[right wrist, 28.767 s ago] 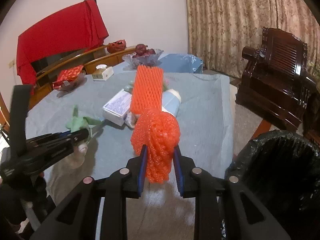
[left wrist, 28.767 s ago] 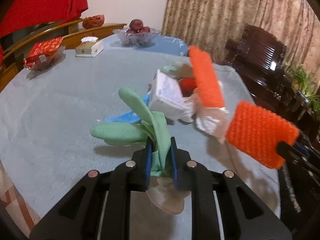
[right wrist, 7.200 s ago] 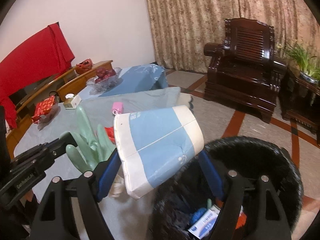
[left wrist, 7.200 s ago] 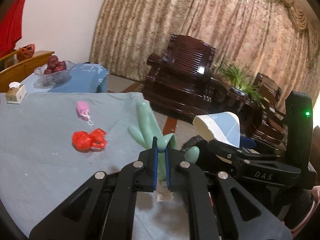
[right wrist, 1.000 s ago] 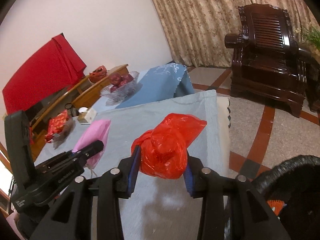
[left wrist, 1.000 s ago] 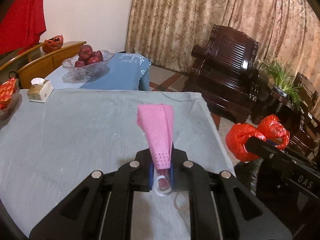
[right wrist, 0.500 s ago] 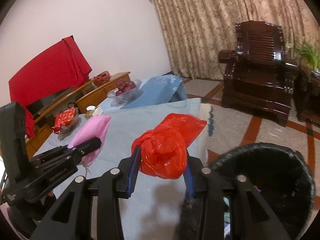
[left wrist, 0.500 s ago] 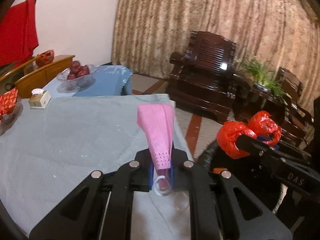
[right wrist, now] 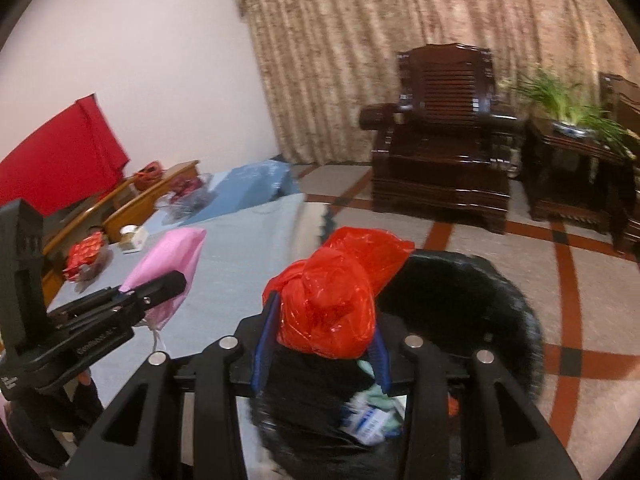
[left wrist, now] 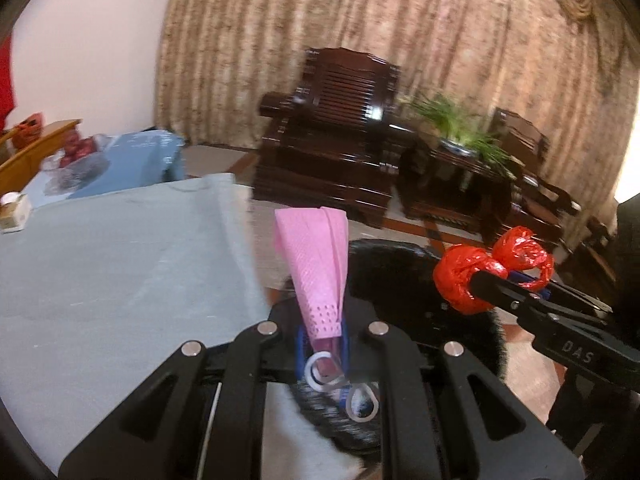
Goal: Collect trash
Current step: 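Carry the red bag and pink mask over the bin and open both tools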
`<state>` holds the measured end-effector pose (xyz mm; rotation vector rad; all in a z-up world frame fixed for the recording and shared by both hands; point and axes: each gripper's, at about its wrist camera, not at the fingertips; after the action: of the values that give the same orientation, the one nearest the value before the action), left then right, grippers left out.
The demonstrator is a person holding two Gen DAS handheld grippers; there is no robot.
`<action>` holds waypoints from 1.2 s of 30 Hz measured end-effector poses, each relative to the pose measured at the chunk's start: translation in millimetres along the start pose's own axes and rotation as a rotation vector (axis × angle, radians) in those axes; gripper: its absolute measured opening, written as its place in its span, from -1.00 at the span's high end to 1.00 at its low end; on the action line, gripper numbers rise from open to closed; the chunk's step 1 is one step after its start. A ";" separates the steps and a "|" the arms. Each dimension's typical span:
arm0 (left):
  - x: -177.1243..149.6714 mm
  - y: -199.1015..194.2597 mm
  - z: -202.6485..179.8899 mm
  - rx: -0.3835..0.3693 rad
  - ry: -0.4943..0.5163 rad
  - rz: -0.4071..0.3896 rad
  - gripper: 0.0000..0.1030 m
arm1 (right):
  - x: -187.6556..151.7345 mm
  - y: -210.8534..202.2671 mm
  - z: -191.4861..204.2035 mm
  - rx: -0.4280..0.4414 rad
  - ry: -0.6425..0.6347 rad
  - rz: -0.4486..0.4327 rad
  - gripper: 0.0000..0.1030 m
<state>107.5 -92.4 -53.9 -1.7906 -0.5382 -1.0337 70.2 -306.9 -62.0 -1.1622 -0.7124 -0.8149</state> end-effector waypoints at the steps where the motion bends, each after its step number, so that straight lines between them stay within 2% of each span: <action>1: -0.6 5.8 -8.4 -0.015 0.019 0.000 0.77 | -0.5 -2.5 -6.8 -0.011 0.005 0.000 0.22; 9: -7.2 42.4 -39.1 -0.058 0.065 0.020 0.77 | -6.4 -2.6 -50.9 -0.089 0.029 0.012 0.22; 17: -14.7 76.4 -55.9 -0.070 0.091 0.057 0.74 | -10.8 11.3 -67.3 -0.120 0.040 0.040 0.17; 18: -15.1 81.9 -57.6 -0.079 0.090 0.068 0.61 | -12.6 13.2 -70.4 -0.124 0.040 0.043 0.14; 19: -14.8 86.3 -57.8 -0.088 0.088 0.075 0.27 | -13.7 15.5 -72.4 -0.128 0.041 0.046 0.05; 20: -12.6 89.3 -55.4 -0.092 0.085 0.080 0.00 | -15.4 16.9 -75.2 -0.132 0.040 0.053 -0.23; 21: -13.6 91.0 -54.3 -0.089 0.078 0.077 -0.47 | -16.5 18.4 -76.9 -0.146 0.041 0.055 -0.41; 22: -14.0 90.8 -52.4 -0.082 0.073 0.070 -0.56 | -18.3 18.8 -79.1 -0.170 0.044 0.052 -0.68; 24: -14.4 89.6 -49.5 -0.091 0.072 0.071 -0.59 | -20.8 19.1 -85.1 -0.191 0.054 0.054 -0.73; 26: -14.7 86.7 -44.0 -0.079 0.077 0.072 -0.66 | -22.7 17.7 -89.5 -0.209 0.065 0.060 -0.90; 31: -10.7 72.2 -32.6 -0.038 0.070 0.063 -0.78 | -22.5 5.9 -87.9 -0.221 0.071 0.063 -0.89; 36: -8.0 46.0 -26.5 0.005 0.080 0.048 -0.84 | -15.4 -9.3 -66.5 -0.174 0.039 0.042 -0.89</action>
<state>126.0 -135.6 -79.8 -1.7422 -0.4461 -1.0653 58.6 -370.1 -86.8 -1.3097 -0.5916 -0.8746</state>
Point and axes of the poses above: each gripper's, at about its wrist camera, not at the fingertips, and y roughly the way its jaws point, z to its left, x to its top, and after that the axes turned 2 degrees about -z, right-handed
